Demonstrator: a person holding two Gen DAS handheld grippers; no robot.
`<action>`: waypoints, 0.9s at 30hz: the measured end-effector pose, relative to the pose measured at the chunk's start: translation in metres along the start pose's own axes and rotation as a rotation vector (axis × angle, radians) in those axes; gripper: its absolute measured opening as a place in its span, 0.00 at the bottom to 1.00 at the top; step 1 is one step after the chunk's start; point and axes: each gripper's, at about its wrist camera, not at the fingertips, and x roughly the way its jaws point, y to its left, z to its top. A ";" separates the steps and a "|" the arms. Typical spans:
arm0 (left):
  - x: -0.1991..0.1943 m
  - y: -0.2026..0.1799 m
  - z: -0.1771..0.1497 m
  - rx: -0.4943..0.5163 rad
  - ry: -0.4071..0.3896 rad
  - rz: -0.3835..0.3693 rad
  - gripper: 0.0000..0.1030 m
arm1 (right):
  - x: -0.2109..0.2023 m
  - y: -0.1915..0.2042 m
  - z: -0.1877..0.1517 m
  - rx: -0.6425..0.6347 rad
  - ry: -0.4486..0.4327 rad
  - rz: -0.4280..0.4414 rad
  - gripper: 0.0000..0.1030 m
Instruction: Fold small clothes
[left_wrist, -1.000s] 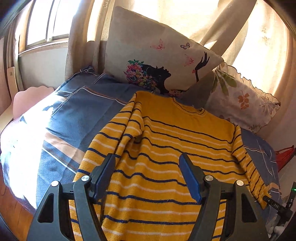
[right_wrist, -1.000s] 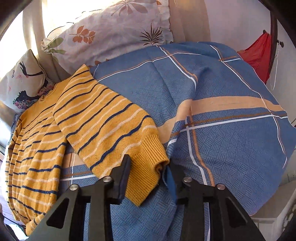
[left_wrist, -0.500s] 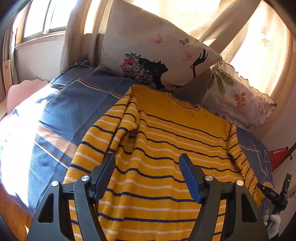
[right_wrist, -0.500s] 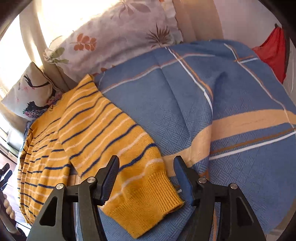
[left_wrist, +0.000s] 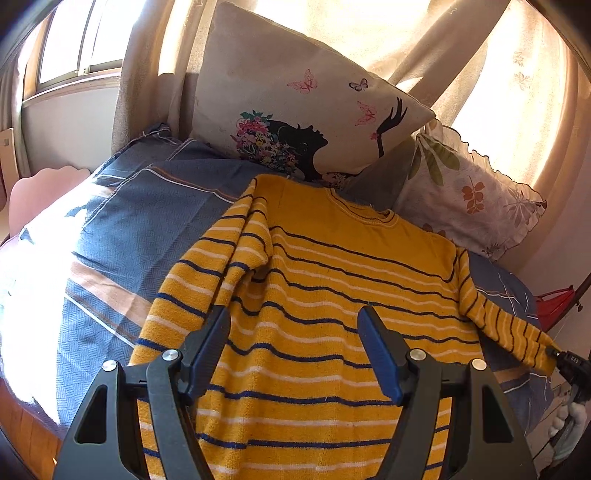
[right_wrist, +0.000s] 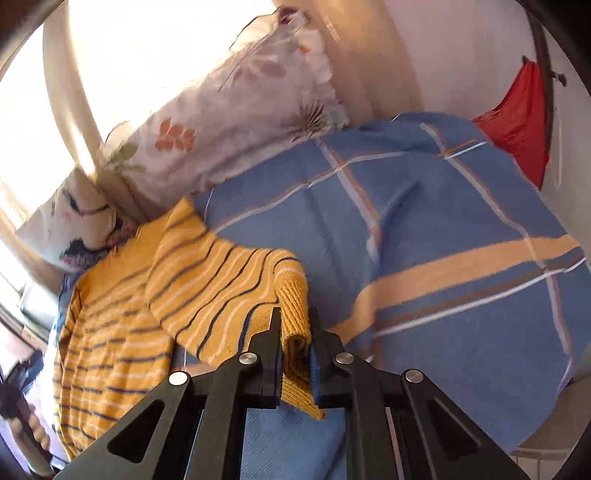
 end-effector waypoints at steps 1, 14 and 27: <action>-0.002 0.005 0.002 -0.014 -0.007 0.008 0.68 | -0.006 -0.014 0.017 0.028 -0.024 -0.047 0.11; -0.010 0.064 0.010 -0.131 -0.039 0.084 0.68 | 0.023 0.060 0.098 -0.066 -0.022 -0.079 0.11; -0.016 0.081 -0.003 -0.148 -0.026 0.160 0.68 | 0.193 0.412 -0.026 -0.376 0.387 0.542 0.10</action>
